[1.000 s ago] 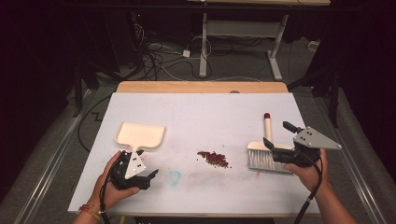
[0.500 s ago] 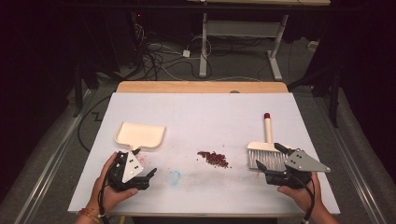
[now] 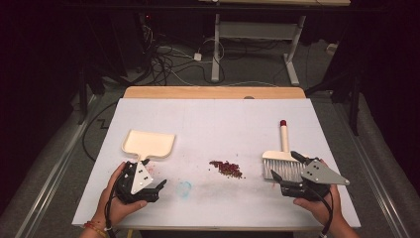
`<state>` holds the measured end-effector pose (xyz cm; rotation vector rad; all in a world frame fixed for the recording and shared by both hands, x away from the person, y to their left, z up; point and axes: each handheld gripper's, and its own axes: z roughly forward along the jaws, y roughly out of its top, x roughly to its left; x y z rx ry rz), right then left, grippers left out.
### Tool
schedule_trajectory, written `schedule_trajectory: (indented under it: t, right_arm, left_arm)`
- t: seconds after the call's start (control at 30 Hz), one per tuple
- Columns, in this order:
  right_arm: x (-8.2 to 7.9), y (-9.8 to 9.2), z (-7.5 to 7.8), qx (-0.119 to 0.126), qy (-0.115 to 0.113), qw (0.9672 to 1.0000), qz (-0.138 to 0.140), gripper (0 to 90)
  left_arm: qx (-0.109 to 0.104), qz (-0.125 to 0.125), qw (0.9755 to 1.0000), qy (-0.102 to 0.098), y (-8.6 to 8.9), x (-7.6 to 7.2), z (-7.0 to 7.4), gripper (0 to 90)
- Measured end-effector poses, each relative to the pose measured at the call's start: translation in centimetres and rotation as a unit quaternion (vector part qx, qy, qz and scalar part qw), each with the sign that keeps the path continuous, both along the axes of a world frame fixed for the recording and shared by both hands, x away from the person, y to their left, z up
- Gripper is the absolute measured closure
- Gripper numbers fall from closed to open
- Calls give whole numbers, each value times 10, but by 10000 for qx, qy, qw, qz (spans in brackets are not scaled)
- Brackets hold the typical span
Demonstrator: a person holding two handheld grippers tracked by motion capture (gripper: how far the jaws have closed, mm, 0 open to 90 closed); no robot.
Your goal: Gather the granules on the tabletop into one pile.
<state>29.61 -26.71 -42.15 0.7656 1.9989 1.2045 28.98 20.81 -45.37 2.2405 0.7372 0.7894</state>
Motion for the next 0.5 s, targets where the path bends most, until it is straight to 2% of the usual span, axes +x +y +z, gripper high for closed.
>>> schedule_trajectory:
  t: [0.2,0.5]
  right_arm:
    - [-1,-2,1,33,-66,10000,21,173]
    - [1,-2,0,34,-22,10000,19,174]
  left_arm:
    - [49,-11,10000,22,-1,0,-1,167]
    - [83,9,10000,54,-1,2,-3,167]
